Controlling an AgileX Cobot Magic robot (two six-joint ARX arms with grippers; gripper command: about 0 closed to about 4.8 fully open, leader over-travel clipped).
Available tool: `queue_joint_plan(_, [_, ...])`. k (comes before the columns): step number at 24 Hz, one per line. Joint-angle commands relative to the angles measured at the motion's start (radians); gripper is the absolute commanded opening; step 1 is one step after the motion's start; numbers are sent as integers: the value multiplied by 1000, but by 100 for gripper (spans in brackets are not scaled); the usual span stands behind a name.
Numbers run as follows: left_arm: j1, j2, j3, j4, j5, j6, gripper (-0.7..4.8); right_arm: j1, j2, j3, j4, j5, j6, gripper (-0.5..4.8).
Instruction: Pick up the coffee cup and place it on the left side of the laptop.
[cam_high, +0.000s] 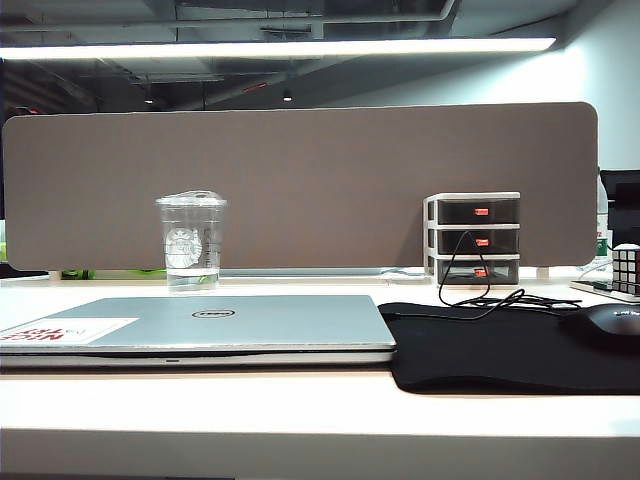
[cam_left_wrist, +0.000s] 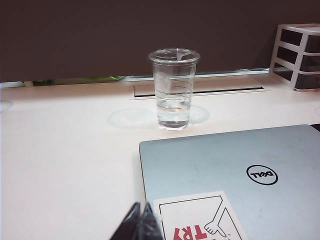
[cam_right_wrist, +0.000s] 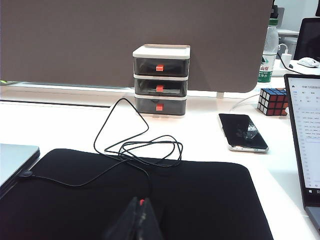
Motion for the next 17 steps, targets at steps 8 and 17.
queue_joint_plan(8, [1, 0, 5, -12, 55, -122, -5, 1, -1, -6, -2, -543, 264, -1])
queue_joint_plan(17, [1, 0, 5, 10, 132, -178, -1, 1, -1, -6, -6, -560, 264, -1])
